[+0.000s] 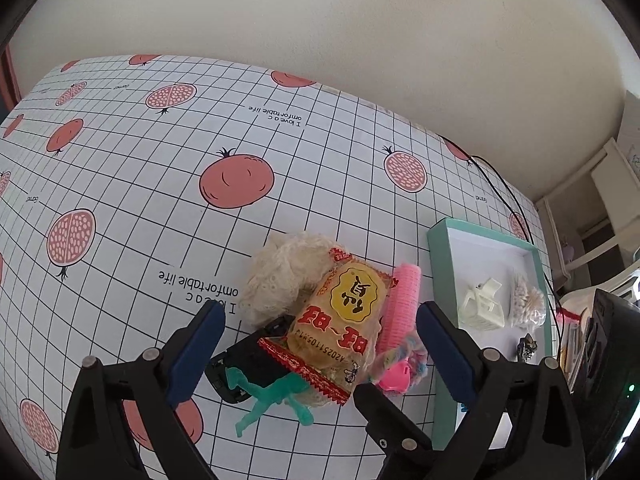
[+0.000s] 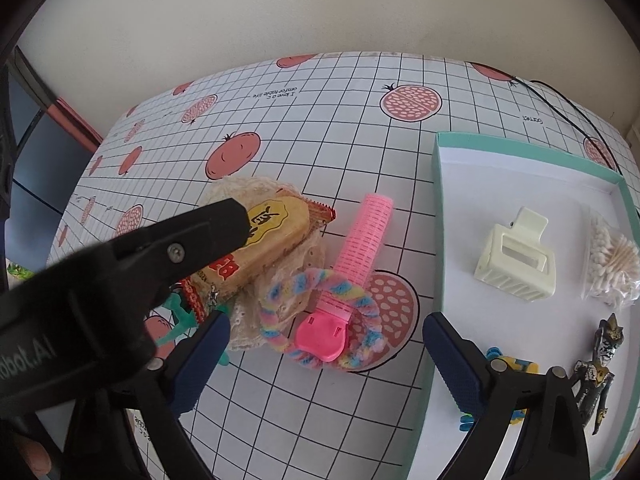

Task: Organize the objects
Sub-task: 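Grasp the yellow-label snack bag with the left tool while the right tool grasps the rainbow hair tie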

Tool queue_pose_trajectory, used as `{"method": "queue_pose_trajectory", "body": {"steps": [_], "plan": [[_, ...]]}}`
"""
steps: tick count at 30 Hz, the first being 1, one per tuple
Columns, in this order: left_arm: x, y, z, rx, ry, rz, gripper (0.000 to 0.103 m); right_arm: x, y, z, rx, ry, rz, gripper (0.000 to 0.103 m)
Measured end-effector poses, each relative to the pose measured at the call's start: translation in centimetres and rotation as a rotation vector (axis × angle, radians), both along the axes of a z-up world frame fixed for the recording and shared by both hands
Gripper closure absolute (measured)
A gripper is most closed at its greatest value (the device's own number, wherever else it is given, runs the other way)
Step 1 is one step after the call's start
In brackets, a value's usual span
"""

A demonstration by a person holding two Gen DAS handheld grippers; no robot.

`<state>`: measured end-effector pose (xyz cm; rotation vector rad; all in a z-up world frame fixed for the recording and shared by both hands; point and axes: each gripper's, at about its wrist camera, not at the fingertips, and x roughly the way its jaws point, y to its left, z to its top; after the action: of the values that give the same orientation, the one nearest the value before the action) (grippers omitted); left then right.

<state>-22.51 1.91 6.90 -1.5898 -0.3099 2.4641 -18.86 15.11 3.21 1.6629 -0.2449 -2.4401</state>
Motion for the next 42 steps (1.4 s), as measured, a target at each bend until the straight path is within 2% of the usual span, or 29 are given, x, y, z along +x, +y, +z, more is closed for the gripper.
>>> {"method": "queue_pose_trajectory", "body": {"steps": [2, 10, 12, 13, 14, 16, 22, 34, 36, 42], "plan": [[-0.1, 0.0, -0.3, 0.004, -0.013, 0.002, 0.014, 0.0, 0.1, -0.1, -0.01, -0.003, -0.001, 0.005], [-0.1, 0.7, -0.6, -0.013, -0.016, -0.026, 0.015, -0.1, 0.0, -0.7, -0.013, -0.01, -0.005, 0.007], [0.0, 0.8, -0.7, -0.018, -0.017, -0.032, 0.02, -0.1, 0.0, -0.7, -0.014, -0.007, -0.004, 0.008], [-0.1, 0.9, -0.8, -0.019, -0.022, -0.038, 0.029, -0.1, -0.1, -0.7, -0.015, -0.006, -0.004, 0.008], [-0.1, 1.0, -0.9, -0.02, -0.026, -0.043, 0.032, -0.1, -0.1, -0.7, -0.014, -0.005, -0.003, 0.009], [-0.1, 1.0, -1.0, -0.028, -0.029, -0.046, 0.032, -0.1, -0.2, -0.7, -0.012, -0.003, -0.003, 0.011], [0.0, 1.2, -1.1, -0.037, -0.033, -0.06, 0.043, -0.2, -0.2, -1.0, -0.026, -0.013, 0.0, 0.017], [0.2, 1.1, -0.9, -0.029, -0.04, -0.063, 0.049, 0.1, -0.1, -1.2, -0.038, -0.018, -0.005, 0.034], [0.2, 1.0, -0.8, -0.021, -0.04, -0.062, 0.053, 0.1, 0.1, -1.1, -0.039, -0.016, -0.011, 0.036], [0.2, 0.8, -0.3, -0.022, -0.033, -0.059, 0.053, 0.2, 0.5, -0.9, -0.053, -0.015, -0.023, 0.039]]}}
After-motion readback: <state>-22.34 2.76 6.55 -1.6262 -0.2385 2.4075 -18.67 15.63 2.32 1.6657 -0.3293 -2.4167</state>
